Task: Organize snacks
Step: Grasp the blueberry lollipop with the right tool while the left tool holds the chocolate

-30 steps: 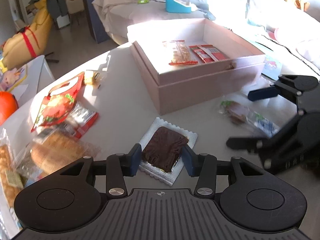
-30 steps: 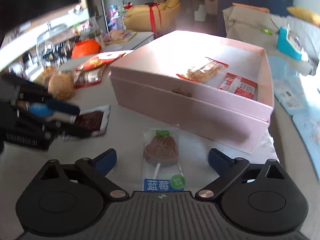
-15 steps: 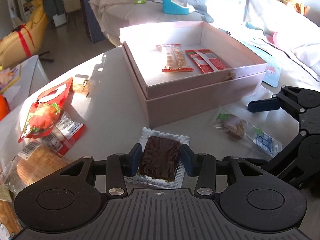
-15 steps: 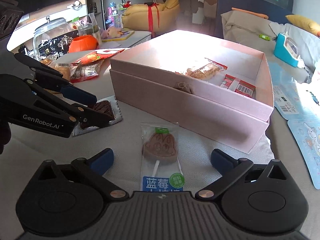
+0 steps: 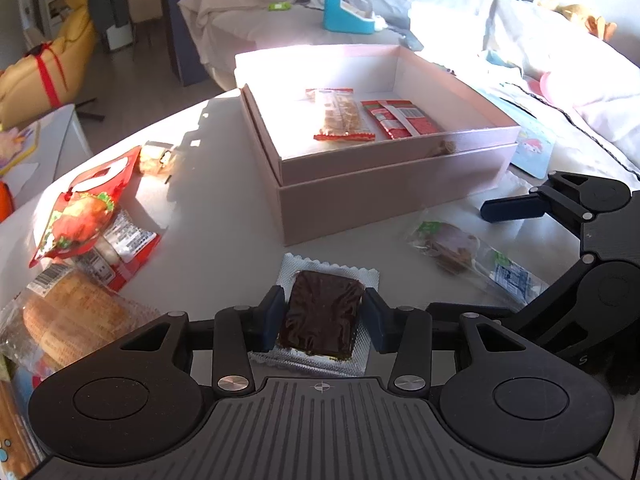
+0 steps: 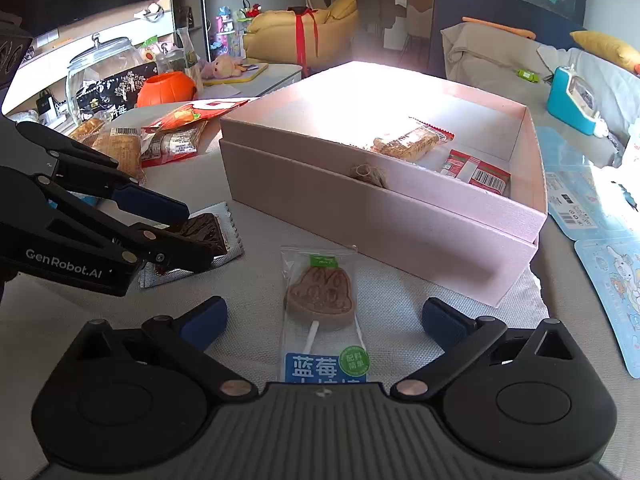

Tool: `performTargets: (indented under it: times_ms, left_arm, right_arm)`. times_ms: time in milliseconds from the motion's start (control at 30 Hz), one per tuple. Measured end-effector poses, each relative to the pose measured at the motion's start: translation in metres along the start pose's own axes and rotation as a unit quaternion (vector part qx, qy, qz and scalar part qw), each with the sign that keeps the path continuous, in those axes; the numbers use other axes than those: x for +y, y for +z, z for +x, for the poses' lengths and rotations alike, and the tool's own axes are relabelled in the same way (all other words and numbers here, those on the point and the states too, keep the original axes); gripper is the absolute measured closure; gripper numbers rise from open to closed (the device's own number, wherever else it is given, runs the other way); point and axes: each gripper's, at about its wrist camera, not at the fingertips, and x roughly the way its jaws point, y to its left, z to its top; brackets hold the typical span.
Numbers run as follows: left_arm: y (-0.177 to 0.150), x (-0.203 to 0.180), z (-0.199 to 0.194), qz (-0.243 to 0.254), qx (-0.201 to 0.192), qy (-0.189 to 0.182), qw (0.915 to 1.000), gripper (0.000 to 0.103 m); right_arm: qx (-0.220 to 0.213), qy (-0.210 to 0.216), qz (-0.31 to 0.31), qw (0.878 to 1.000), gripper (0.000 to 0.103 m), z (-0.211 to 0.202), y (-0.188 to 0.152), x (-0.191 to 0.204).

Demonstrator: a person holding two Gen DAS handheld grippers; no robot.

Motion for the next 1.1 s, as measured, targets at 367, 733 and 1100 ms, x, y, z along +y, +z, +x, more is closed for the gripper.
performTargets:
  times_ms: [367, 733, 1100]
  left_arm:
    - [-0.01, -0.01, -0.012, 0.001, 0.019, 0.025, 0.9995, 0.058]
    - [-0.042, 0.019, -0.042, -0.092, 0.026, 0.062, 0.9935, 0.058]
    - [-0.046, 0.006, -0.044, -0.095, 0.023, 0.059, 0.9934, 0.054]
  right_arm:
    - [-0.001, 0.0, 0.0, 1.0, 0.0, 0.0, -0.001, 0.0]
    - [0.009, 0.013, -0.012, 1.0, 0.0, 0.001, 0.005, -0.003]
    - [0.019, 0.02, -0.002, 1.0, 0.01, 0.003, 0.012, 0.0]
